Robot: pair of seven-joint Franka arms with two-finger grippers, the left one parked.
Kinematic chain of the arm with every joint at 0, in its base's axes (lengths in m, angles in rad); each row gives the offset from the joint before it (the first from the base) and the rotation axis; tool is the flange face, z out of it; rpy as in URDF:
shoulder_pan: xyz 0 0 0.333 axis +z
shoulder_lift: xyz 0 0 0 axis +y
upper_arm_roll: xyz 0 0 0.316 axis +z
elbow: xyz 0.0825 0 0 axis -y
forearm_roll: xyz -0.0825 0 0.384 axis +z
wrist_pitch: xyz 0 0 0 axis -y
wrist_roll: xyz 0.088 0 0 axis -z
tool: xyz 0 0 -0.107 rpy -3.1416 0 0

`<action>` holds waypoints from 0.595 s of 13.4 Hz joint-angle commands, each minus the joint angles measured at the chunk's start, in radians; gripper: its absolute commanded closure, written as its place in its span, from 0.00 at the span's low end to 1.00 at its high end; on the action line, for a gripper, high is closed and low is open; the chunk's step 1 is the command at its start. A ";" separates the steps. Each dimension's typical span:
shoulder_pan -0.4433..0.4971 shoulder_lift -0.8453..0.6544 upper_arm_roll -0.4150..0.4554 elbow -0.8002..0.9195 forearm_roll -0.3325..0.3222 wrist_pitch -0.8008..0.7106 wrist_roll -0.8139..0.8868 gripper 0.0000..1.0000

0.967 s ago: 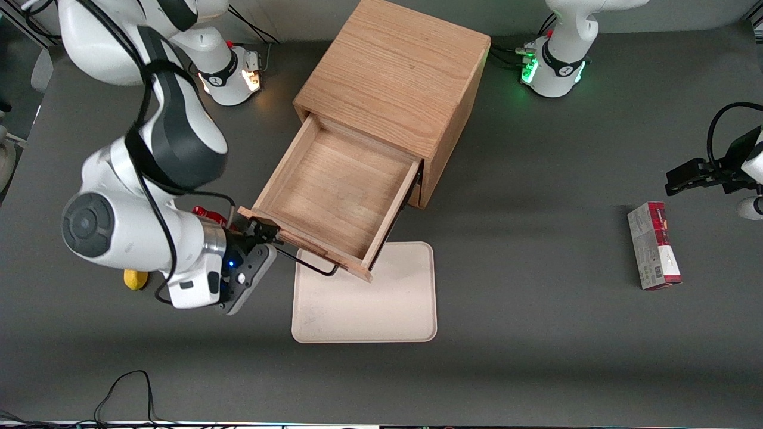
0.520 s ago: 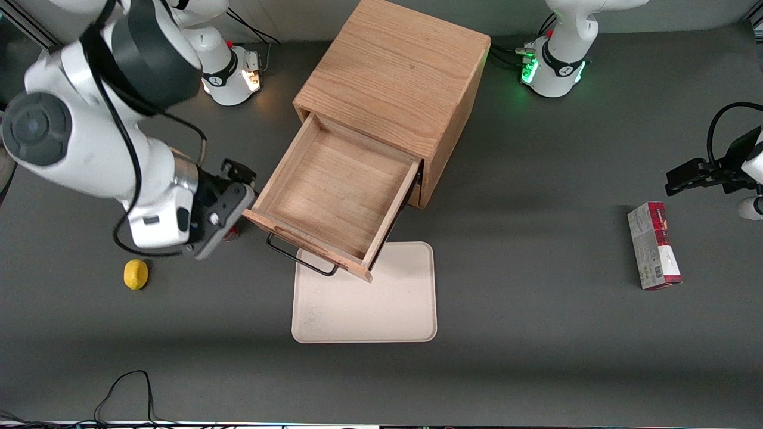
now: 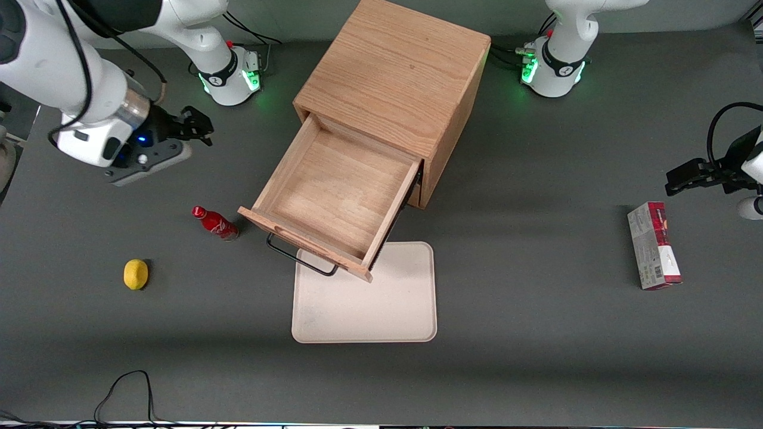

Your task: Open upper drawer

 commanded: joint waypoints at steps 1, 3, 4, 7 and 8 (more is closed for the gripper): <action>-0.020 0.005 -0.101 -0.033 0.043 0.037 0.044 0.00; -0.023 0.063 -0.165 0.025 0.121 0.032 0.032 0.00; -0.021 0.068 -0.174 0.038 0.114 0.032 0.032 0.00; -0.018 0.034 -0.176 0.010 0.030 0.089 0.027 0.00; -0.018 0.013 -0.176 -0.010 0.028 0.110 0.027 0.00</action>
